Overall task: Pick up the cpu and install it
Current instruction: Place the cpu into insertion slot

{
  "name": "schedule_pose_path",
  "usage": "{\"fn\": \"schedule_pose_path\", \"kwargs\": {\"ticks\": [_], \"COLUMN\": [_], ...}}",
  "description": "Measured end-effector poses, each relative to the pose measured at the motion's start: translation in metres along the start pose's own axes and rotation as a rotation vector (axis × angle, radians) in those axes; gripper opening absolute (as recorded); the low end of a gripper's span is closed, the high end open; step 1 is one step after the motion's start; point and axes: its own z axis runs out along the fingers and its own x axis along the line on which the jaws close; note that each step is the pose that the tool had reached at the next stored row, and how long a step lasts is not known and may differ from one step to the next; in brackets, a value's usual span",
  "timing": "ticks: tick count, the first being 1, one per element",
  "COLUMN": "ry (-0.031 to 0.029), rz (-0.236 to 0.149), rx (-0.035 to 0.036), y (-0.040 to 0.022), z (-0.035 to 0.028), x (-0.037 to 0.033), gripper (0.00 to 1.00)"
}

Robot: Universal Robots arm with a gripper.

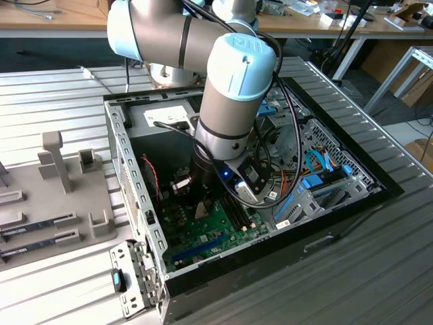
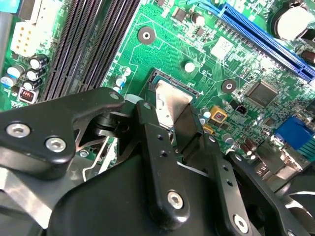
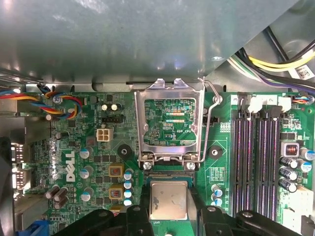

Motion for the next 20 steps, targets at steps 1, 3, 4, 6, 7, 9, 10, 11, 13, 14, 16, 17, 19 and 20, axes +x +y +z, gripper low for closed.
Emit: {"fn": "schedule_pose_path", "kwargs": {"ticks": [1,3,4,6,7,9,10,11,13,14,16,17,19,20], "ry": [0.0000,-0.0003,-0.0002,0.0000,0.0000,-0.0021,-0.0021,-0.0024,-0.0025,-0.0025,-0.0023,-0.0022,-0.0025,-0.0024], "rz": [0.000,0.000,0.000,0.000,0.000,0.000,0.000,0.001,0.001,0.001,0.002,0.002,0.002,0.002], "rx": [-0.0001,-0.0001,-0.0001,0.0002,0.0005,-0.0010,-0.0003,0.0001,0.0001,0.0001,0.0004,0.0005,-0.0001,0.0000], "y": [0.0000,0.0001,0.0001,0.0000,0.0000,-0.0001,-0.0003,-0.0005,-0.0005,-0.0005,-0.0005,-0.0005,-0.0004,-0.0005], "z": [0.0000,0.0002,0.0002,0.0000,-0.0002,-0.0035,-0.0058,-0.0092,-0.0110,-0.0111,-0.0113,-0.0113,-0.0110,-0.0109], "x": [0.0000,0.0000,0.0000,0.0000,0.0000,-0.0001,0.0000,0.0003,0.0003,0.0003,0.0009,0.0018,0.0027,0.0027], "gripper": [0.40,0.42,0.47,0.47,0.47,0.47,0.47,0.47,0.47,0.47,0.47,0.47,0.47,0.47]}}
